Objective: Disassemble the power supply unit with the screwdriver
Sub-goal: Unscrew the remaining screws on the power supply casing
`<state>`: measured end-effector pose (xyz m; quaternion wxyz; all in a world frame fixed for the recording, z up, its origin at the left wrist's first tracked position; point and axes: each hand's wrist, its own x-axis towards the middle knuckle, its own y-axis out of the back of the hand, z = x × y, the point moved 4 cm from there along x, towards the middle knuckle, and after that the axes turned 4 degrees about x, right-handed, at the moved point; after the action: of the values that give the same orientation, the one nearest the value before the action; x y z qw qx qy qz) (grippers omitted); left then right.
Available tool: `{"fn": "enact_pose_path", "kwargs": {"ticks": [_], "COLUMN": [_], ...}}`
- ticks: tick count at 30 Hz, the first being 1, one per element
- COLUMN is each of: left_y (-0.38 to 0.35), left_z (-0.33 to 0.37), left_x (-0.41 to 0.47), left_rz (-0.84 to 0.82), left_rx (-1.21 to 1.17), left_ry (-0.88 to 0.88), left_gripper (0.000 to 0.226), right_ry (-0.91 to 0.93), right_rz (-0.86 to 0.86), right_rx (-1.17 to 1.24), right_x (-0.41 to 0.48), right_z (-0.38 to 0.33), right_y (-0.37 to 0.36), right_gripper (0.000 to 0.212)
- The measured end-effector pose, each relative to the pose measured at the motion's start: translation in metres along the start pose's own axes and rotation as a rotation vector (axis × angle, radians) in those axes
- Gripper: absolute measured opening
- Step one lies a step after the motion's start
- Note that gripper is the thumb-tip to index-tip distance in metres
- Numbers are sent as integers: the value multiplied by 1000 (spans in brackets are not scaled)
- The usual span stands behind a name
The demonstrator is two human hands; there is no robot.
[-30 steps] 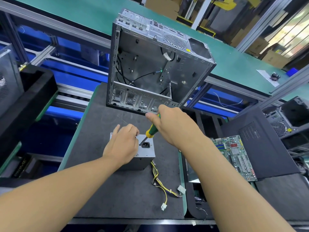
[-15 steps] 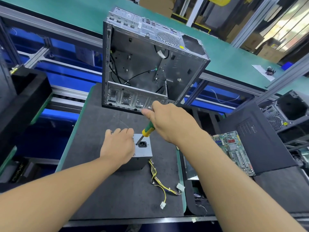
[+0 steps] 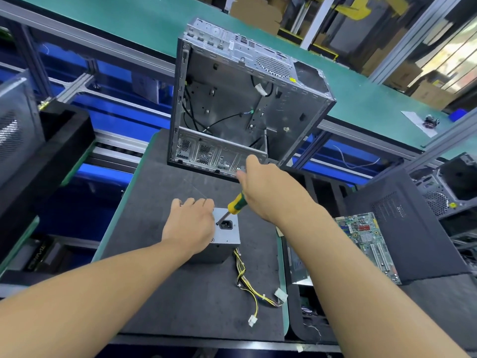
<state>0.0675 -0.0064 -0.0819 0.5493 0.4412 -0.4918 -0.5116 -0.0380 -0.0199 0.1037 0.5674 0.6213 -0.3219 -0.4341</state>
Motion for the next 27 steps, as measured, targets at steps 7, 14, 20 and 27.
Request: {"fn": "enact_pose_path", "kwargs": {"ticks": [7,14,20,27], "left_y": [0,5,5,6], "left_z": [1,3,4,5], "left_x": [1,-3,-5,-4], "left_rz": [26,66,56,56], "left_rx": [34,33,84,80], "left_ry": [4,2,-17,-8], "left_gripper": [10,11,12,11], "right_ry": [-50,-142,-54,-100], "right_rz": [-182,45,-154,23], "right_rx": [381,140,322,191], "right_x": [-2,2,2,-4], "right_z": [0,0,-7,-7], "right_y": [0,-1,3,-2], "right_gripper": [25,37,21,44]}}
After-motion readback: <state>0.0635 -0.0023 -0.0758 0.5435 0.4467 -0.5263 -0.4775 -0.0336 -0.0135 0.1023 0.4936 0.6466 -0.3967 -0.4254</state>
